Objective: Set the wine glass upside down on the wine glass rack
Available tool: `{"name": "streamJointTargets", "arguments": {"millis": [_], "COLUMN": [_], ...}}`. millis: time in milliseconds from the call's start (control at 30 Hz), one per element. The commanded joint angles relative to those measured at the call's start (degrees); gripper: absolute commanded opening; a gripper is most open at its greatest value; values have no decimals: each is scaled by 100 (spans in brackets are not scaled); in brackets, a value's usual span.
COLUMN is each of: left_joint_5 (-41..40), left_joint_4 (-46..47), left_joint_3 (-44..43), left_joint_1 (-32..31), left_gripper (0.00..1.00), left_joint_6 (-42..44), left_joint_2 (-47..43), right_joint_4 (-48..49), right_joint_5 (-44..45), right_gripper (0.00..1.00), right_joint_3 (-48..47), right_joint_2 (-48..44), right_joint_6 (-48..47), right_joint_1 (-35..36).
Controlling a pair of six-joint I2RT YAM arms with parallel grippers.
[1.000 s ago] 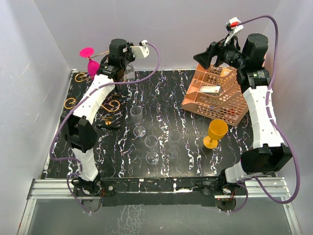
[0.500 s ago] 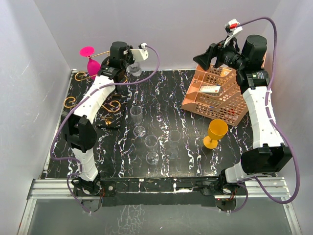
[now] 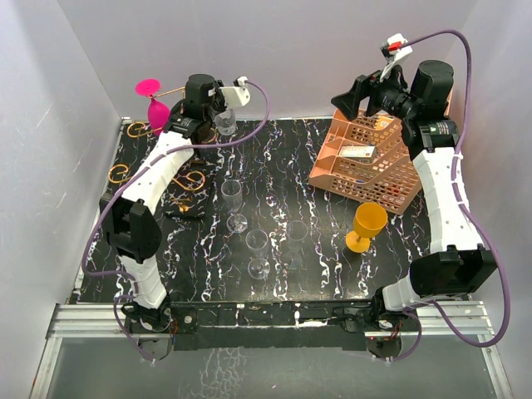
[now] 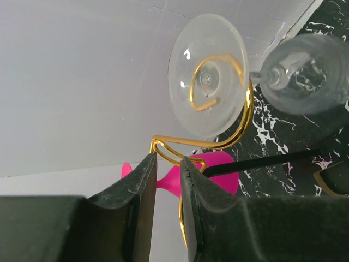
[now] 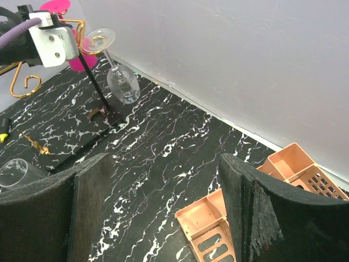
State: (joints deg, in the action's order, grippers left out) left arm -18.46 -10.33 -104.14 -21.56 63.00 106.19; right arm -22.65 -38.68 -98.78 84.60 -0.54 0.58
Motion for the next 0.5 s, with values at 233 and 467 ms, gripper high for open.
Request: {"name": "streamJointTargets", "arguments": {"millis": [233, 467], "left_joint_5": [-281, -302], "left_joint_4": [-38, -222], "left_joint_3": [90, 271], "left_joint_1": [-15, -17], "left_gripper": [35, 52], "left_joint_6": [-262, -1196], "left_joint_2": [-857, -1378], "right_joint_4": [-842, -2443], "right_joint_5": [522, 1044], "right_gripper": [86, 87], "right_joint_3": [-540, -288], "right_joint_2": [-300, -785], "right_joint_6": [-1047, -2462], "right_joint_1": [-32, -32]}}
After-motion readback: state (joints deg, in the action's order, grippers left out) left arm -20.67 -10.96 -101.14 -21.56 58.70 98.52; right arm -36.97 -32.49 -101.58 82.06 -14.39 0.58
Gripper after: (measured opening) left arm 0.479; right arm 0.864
